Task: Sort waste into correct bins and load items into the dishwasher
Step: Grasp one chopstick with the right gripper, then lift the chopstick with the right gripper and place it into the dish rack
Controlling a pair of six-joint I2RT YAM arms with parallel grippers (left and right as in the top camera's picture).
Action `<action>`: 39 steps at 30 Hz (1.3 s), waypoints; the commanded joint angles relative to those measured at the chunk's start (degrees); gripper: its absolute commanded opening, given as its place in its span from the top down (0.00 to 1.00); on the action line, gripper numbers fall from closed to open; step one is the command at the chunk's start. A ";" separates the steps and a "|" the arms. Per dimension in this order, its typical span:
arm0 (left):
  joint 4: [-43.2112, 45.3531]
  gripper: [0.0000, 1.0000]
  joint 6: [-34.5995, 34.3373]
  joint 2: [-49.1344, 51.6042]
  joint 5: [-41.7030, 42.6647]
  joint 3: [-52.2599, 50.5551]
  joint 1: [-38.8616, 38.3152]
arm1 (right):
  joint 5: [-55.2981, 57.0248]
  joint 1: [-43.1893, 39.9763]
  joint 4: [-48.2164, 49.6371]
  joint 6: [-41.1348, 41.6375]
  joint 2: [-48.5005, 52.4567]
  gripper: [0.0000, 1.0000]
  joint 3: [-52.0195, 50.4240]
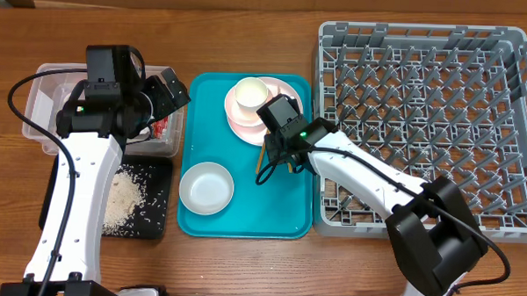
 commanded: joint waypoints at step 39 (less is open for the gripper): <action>0.04 0.00 0.35 -0.59 0.61 0.90 0.04 | 12.46 -2.80 -12.55 0.57 -9.09 0.96 9.20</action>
